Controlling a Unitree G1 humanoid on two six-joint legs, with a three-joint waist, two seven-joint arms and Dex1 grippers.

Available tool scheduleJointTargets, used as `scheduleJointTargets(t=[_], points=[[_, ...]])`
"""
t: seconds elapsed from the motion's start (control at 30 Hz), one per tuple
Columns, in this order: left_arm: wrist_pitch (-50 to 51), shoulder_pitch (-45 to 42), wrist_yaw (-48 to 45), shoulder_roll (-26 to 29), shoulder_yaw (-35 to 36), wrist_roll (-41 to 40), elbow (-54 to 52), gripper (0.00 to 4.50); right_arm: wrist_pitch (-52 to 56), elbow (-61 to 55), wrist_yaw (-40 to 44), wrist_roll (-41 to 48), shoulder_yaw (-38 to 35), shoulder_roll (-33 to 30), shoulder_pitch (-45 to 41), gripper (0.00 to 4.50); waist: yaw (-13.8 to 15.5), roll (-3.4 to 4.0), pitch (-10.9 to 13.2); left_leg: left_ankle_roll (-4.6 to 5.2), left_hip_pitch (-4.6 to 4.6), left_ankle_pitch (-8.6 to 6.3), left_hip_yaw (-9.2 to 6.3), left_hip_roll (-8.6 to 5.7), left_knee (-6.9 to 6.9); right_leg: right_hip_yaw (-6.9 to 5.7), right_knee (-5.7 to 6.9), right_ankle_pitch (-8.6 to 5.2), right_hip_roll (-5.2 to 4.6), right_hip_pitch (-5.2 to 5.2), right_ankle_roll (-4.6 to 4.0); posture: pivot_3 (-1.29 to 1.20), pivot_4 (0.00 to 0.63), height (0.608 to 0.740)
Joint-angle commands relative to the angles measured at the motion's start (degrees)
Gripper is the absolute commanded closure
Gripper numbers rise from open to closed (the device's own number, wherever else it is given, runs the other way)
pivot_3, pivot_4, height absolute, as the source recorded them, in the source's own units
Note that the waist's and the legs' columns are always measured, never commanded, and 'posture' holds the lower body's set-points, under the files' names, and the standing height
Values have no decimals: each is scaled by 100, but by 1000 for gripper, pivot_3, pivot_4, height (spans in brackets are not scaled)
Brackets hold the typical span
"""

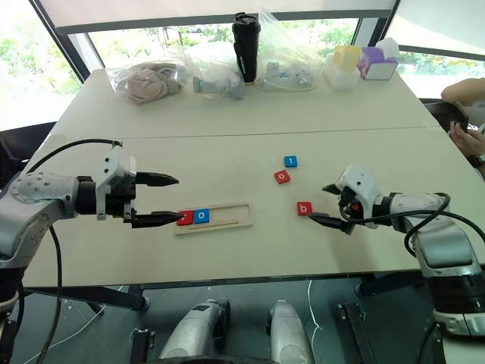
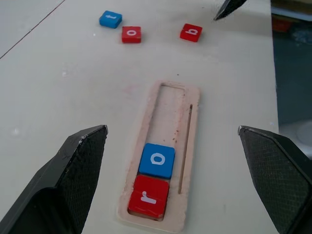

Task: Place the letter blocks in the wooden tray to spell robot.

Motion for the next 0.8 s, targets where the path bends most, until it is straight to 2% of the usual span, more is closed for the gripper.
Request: scheduleJointTargets(t=[0.03, 0.3, 0.4, 0.53, 0.57, 0.7, 0.8], points=[[-6, -29, -17, 59, 12, -74, -215, 0, -874, 793, 475, -174, 309, 37, -535, 86, 12, 0, 1, 0, -1, 0, 0, 0, 0, 0, 2, 1, -1, -2, -1, 0, 150, 740], [108, 214, 150, 112, 124, -145, -473, 0, -1794, 2221, 861, -506, 768, 321, -1277, 86, 71, -1, 2, -1, -7, 0, -2, -1, 0, 5, 0, 0, -2, -8, 0, 0, 150, 740], [133, 287, 202, 153, 189, -188, -518, 0, -1915, 2349, 978, -530, 788, 328, -1323, 915, 65, -1, 2, -1, -6, 0, -2, -1, 0, 6, 1, 1, -1, -7, 0, 0, 150, 740], [139, 355, 272, 177, 241, -194, -540, 0, -2028, 2335, 1074, -538, 783, 322, -1289, 3062, 59, -1, 1, -2, -4, -1, -3, -1, 0, 7, 4, 1, -1, -7, -1, 0, 150, 740], [140, 369, 292, 183, 254, -192, -537, 0, -2020, 2294, 1075, -529, 768, 315, -1283, 3352, 58, -1, 1, -2, -4, -1, -2, -1, 0, 7, 5, 1, -1, -7, 0, 0, 150, 740], [133, 422, 325, 219, 325, -186, -491, 0, -1890, 2062, 1025, -463, 706, 332, -1342, 3343, 58, -1, 1, -2, -4, -1, -2, -1, 0, 7, 5, 1, -1, -8, 0, 0, 150, 740], [140, 653, 301, 398, 587, -162, -346, 0, -1007, 1099, 930, -238, 855, 616, -1747, 3343, 5, 1, 3, -2, -5, -1, -2, 0, -1, 11, 9, 1, -1, -15, -1, 0, 150, 740]])
